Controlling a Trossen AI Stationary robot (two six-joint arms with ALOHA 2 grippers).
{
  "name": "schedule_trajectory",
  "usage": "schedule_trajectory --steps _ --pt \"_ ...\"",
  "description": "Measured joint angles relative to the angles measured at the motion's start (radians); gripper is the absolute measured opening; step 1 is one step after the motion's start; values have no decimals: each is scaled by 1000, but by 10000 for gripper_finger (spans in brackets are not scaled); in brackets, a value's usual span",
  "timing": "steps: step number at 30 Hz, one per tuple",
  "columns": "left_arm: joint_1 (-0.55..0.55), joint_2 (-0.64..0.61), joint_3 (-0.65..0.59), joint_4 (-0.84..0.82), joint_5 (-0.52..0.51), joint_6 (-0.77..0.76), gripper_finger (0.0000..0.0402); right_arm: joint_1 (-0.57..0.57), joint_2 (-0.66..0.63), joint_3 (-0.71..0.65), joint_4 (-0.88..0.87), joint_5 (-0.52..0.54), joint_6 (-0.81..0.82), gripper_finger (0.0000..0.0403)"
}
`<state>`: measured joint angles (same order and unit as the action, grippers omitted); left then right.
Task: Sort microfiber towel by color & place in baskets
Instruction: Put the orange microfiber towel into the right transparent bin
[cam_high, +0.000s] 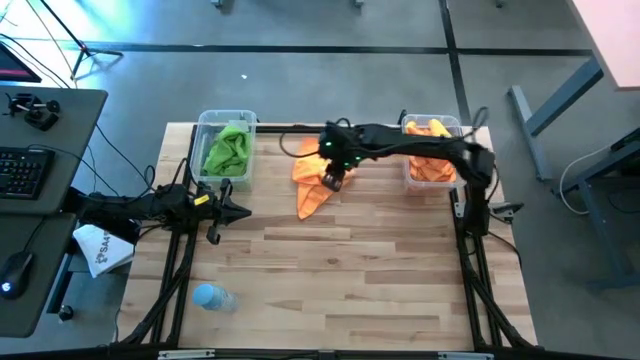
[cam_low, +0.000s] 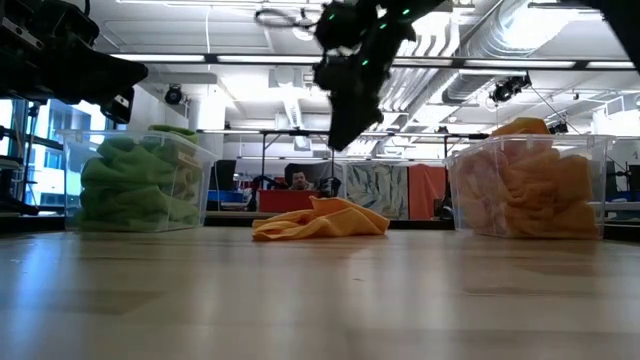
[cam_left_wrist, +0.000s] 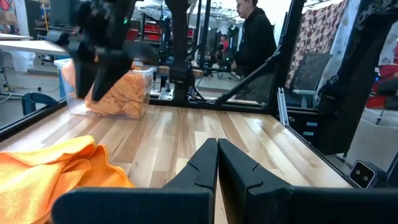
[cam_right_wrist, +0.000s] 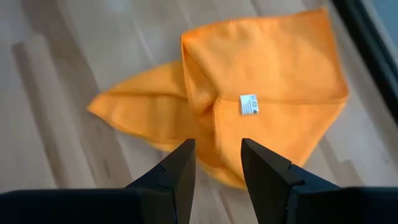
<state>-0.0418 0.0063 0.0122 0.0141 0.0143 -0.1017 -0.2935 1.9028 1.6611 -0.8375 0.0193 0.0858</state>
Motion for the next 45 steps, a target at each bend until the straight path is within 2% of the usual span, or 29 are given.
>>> schedule_trajectory --steps 6,10,17,19,22,24,28,30,37,45 --pt "0 0 0 0 0 0 0 0 181 127 -95 2 9 124" --pt "0 0 0 0 0 0 0 0 260 144 -105 8 19 124" --pt "0 0 0 0 0 0 0 -1 341 143 -136 76 41 121" --pt "0 0 0 0 0 0 0 -1 341 143 -152 86 45 106" --pt "0 0 0 0 0 0 0 -1 323 143 -170 86 42 48" --pt "0 0 0 0 0 0 0 -1 293 144 -182 86 29 13" --pt "0 0 0 0 0 0 0 1 197 145 -209 128 70 17" --pt "0 0 0 0 0 0 0 5 134 145 -231 164 77 7" --pt "0 0 0 0 0 0 0 21 -156 146 -273 355 154 3" --pt "0 0 0 0 0 0 0 19 -465 146 -216 575 193 2"
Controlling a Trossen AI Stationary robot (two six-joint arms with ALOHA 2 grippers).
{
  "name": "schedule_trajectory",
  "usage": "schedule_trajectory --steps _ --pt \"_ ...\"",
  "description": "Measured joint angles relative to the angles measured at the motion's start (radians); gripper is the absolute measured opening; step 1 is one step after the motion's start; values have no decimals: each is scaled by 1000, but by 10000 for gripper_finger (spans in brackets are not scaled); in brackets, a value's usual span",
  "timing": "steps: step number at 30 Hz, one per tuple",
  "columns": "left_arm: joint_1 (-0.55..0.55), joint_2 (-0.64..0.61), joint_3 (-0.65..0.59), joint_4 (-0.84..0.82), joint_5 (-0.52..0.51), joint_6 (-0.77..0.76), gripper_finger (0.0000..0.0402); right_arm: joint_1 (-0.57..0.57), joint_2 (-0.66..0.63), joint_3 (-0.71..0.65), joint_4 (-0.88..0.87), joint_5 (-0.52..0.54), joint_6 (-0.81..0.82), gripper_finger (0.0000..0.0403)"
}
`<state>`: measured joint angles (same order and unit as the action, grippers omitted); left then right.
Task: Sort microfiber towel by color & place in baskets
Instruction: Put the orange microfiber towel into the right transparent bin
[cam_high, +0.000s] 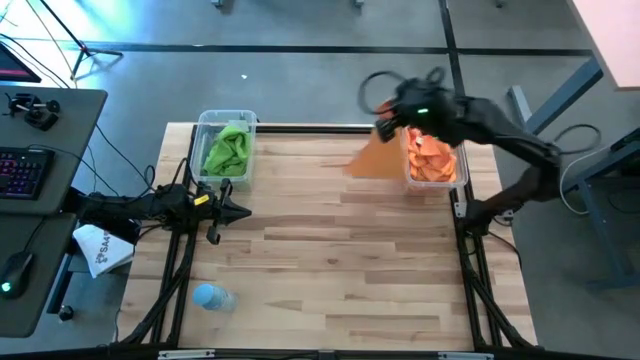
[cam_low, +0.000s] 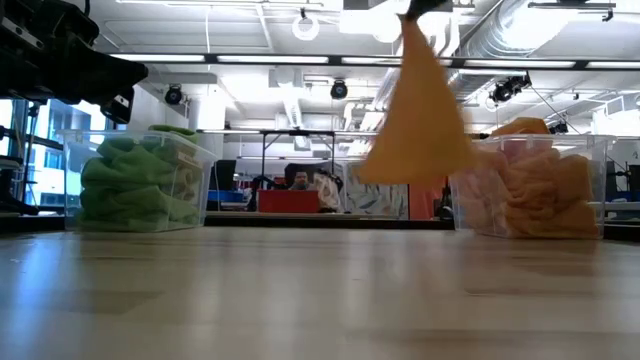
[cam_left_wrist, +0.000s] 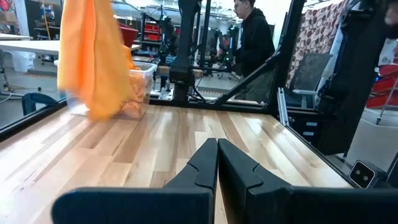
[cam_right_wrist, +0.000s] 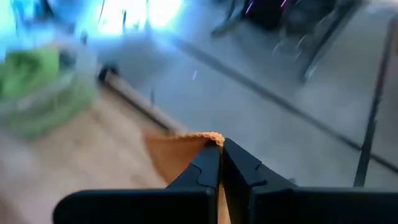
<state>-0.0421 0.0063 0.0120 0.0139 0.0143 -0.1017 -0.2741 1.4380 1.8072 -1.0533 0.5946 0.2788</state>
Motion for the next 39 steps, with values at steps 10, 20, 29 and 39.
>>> schedule_trajectory --steps 10,20,29,39 --pt "0 0 0 0 0 0 0 -1 -198 0 135 329 -127 1" --pt "0 0 0 0 0 0 0 -2 -243 0 128 558 -203 0" --pt "0 0 0 0 0 0 0 -65 -239 0 22 741 -175 0" --pt "0 0 0 0 0 0 0 -148 -240 0 -28 870 -174 0"
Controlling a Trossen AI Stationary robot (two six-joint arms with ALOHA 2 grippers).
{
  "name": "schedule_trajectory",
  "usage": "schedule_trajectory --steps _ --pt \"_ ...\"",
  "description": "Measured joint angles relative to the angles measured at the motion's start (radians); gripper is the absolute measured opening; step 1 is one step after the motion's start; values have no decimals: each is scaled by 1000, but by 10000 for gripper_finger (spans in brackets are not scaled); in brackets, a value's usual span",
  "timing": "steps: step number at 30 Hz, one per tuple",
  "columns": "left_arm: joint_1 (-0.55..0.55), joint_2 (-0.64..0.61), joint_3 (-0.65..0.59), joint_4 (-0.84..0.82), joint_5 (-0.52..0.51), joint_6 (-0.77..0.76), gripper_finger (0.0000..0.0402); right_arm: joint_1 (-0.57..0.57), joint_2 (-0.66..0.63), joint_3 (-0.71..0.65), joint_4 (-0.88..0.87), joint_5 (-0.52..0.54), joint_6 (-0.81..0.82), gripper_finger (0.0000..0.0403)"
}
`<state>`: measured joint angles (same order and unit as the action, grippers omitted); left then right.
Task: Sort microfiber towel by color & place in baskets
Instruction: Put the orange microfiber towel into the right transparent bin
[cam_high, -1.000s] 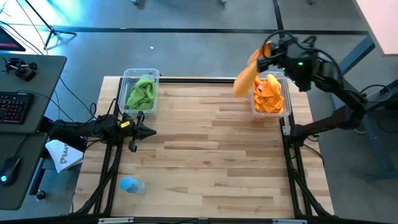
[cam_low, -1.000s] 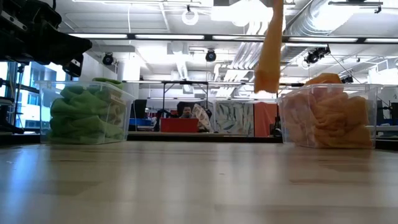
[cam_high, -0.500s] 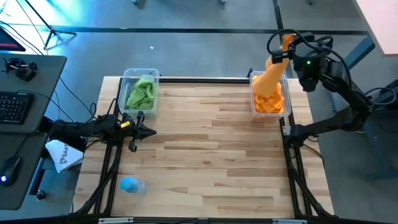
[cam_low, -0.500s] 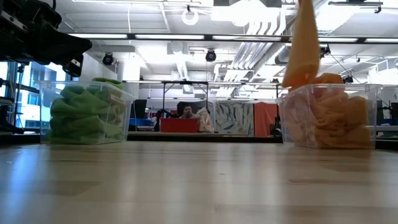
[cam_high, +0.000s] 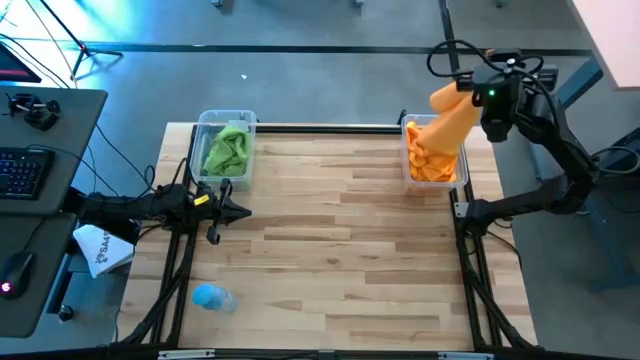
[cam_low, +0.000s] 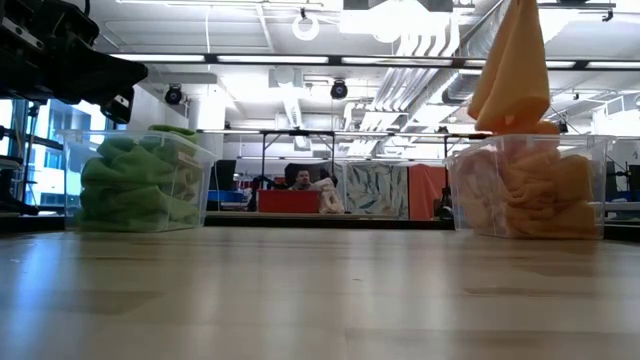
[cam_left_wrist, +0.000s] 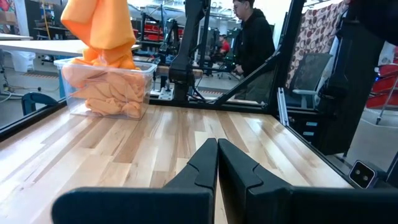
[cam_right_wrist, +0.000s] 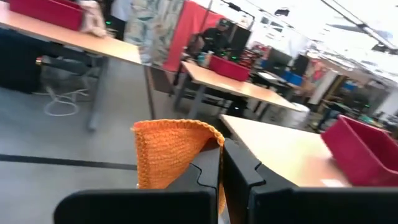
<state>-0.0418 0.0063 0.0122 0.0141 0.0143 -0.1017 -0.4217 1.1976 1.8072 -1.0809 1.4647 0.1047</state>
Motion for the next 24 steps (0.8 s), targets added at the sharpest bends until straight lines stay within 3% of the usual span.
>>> schedule_trajectory --steps 6,9,16,20,24 --pt "0 0 0 0 0 0 0 -46 -1 0 -11 27 6 0" --pt "0 0 0 0 0 0 0 -61 -1 -3 -15 -125 28 0" --pt "0 0 0 0 0 0 0 -100 -1 -108 -25 -664 174 0" --pt "0 0 0 0 0 0 0 -118 0 -211 -98 -751 265 0" --pt "0 0 0 0 0 0 0 -167 0 -289 -297 -792 382 0"
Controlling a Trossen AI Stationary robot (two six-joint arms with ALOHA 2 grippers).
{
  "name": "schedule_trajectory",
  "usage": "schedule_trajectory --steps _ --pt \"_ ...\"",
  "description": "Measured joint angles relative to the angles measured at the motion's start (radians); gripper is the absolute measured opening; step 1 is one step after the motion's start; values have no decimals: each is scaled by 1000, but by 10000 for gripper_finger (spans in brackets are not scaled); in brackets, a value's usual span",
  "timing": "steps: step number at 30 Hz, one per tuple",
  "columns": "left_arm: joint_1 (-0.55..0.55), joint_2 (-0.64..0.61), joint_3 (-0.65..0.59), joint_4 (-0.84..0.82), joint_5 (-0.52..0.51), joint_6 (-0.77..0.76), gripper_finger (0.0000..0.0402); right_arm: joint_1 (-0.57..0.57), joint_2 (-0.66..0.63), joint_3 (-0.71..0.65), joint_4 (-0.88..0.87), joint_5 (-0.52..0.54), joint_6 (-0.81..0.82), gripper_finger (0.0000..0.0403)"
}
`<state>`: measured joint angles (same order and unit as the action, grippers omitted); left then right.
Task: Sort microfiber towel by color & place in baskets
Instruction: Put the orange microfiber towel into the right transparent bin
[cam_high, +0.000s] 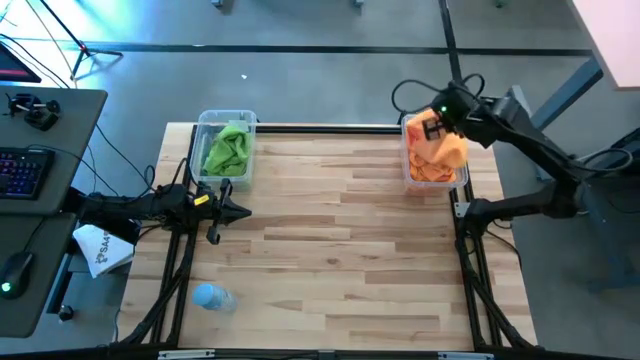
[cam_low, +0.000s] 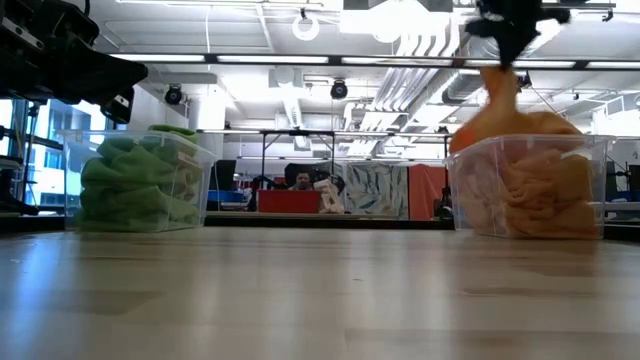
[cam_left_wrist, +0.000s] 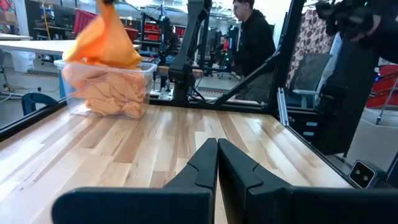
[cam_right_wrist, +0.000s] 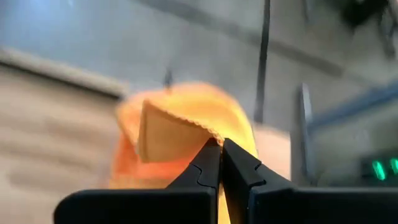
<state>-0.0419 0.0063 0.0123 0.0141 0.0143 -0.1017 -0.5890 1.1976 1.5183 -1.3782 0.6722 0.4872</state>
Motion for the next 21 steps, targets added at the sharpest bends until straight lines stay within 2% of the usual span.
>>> schedule_trajectory --steps 3,7,14,21 --pt "0 0 0 0 0 0 0 -43 0 -55 -105 -92 38 0" --pt "0 0 0 0 0 0 0 -71 0 -141 -82 -179 -49 0" --pt "0 0 0 0 0 0 0 -119 0 -331 114 -183 -456 0" --pt "0 0 0 0 0 0 0 -237 1 -480 226 -157 -643 0"
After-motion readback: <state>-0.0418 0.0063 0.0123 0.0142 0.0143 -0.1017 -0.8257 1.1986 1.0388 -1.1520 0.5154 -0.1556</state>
